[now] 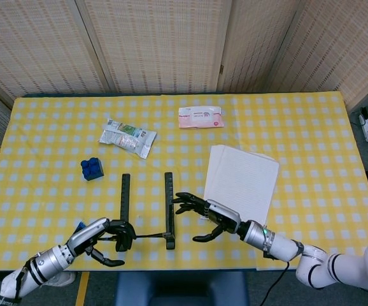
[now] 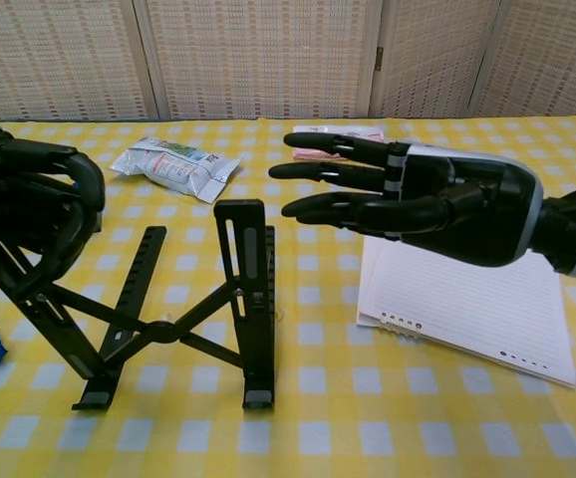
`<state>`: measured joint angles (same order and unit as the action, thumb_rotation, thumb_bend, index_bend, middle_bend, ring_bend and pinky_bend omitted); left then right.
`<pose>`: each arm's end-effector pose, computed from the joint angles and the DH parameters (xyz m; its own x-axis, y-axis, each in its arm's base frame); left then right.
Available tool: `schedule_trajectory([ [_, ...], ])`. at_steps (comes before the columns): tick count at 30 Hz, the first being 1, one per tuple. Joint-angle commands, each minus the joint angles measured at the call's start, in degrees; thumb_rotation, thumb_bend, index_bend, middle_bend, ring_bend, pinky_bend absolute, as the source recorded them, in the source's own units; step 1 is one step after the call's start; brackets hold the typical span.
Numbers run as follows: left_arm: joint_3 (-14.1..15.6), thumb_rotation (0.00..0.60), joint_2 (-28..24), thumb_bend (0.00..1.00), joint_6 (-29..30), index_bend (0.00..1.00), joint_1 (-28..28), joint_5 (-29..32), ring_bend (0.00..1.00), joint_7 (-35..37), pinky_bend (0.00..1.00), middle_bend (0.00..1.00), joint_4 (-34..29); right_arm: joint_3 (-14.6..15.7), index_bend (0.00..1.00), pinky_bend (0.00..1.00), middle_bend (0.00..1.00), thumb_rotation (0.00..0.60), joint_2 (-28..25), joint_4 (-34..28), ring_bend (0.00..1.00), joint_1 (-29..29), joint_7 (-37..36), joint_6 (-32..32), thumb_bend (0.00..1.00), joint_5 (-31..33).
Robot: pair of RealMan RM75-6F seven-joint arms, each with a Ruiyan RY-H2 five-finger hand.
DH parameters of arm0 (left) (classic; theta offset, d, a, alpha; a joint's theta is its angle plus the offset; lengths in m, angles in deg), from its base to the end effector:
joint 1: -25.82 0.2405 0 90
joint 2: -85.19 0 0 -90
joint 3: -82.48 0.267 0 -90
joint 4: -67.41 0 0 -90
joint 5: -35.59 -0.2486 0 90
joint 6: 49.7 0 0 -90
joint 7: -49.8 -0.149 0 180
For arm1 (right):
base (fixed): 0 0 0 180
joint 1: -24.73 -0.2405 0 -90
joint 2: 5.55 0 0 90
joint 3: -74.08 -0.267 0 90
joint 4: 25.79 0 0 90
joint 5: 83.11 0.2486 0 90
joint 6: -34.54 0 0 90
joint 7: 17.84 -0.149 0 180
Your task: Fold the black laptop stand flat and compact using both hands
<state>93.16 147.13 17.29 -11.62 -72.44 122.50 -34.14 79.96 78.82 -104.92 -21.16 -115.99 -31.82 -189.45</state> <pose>-0.1861 0.2357 0.0430 -0.3776 0.8135 0.4424 0.7402 -0.0219 0.6720 -0.1503 -0.2966 -0.0516 -0.5079 -0.8520 0.1267 -0.5261 0.1904 -0.8288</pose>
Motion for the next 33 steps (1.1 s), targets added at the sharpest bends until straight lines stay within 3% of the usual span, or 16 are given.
schedule_trajectory([
  [1, 0.27, 0.600, 0.12, 0.21, -0.08, 0.43, -0.28, 0.26, 0.54, -0.48, 0.63, 0.57, -0.25, 1.05, 0.00, 0.02, 0.12, 0.600, 3.53, 4.06, 0.19, -2.27, -4.26, -0.94, 0.25, -1.17],
  [13, 1.00, 0.600, 0.51, 0.21, -0.58, 0.43, -1.31, 2.18, 0.54, -0.99, 0.63, 0.57, -0.35, 2.25, 0.00, 0.03, 0.12, 0.600, 9.82, 11.56, 0.21, -6.76, -12.35, -2.04, 0.25, -0.90],
  [33, 1.06, 0.600, 0.34, 0.21, -0.64, 0.43, -1.75, 4.52, 0.54, -2.01, 0.63, 0.57, -0.81, 8.19, 0.00, 0.05, 0.13, 0.600, 11.44, 13.15, 0.21, -9.32, -18.09, -0.80, 0.25, -0.29],
])
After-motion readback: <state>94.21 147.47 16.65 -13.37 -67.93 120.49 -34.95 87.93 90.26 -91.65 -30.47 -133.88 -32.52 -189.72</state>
